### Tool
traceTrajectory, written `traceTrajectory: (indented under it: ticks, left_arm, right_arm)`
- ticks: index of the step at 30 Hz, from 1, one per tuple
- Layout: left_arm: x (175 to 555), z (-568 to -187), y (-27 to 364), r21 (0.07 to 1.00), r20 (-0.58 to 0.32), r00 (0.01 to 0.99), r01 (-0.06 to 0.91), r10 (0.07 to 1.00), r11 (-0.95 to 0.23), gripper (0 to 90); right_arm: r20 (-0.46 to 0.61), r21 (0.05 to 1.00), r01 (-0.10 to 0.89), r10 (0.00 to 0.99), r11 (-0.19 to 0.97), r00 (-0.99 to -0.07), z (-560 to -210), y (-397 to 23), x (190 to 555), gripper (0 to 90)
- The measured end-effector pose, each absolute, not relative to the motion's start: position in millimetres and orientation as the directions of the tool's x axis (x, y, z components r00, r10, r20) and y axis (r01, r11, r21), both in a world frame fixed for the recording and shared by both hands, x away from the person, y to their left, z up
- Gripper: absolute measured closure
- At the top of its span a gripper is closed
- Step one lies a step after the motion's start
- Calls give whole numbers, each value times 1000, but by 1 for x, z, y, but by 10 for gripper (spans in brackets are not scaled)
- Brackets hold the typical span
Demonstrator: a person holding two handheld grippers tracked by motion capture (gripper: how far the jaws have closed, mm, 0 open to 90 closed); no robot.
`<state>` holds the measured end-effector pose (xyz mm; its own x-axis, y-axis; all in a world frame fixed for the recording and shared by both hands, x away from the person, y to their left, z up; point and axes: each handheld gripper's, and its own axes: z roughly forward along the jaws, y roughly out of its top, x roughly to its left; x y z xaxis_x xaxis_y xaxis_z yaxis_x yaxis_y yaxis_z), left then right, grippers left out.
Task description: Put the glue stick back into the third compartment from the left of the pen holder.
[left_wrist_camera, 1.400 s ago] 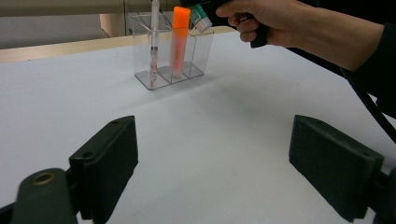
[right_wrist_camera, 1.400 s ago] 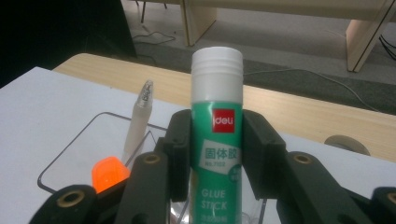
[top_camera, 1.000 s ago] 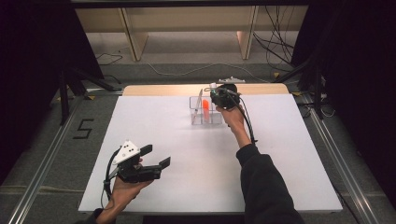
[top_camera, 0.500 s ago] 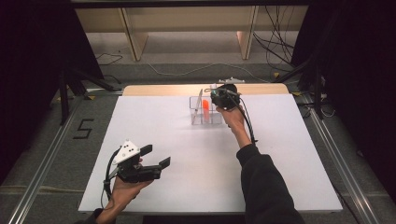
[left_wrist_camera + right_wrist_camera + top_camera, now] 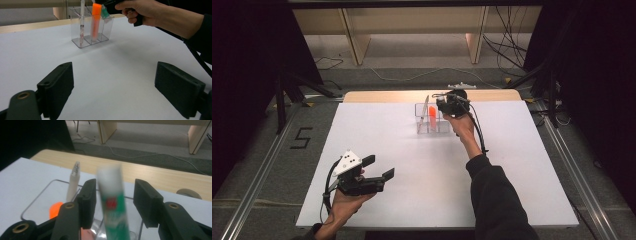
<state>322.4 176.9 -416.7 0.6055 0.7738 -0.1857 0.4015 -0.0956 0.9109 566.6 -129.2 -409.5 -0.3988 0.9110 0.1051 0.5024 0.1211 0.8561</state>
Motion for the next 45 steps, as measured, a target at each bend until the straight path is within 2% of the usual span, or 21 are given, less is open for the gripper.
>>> traceTrajectory:
  ticks: [9,25,45]
  left_arm:
    - [323,-417,176,909,-176,607,402,775,-108,151]
    - [323,-418,176,909,-178,609,403,773,-107,151]
    - [324,-419,177,906,-192,608,411,771,-99,151]
  right_arm:
    - [141,888,452,881,90,-452,-380,-141,549,449]
    - [171,862,486,822,142,-544,-365,-159,507,329]
    - [186,876,449,737,175,-650,-375,-182,426,300]
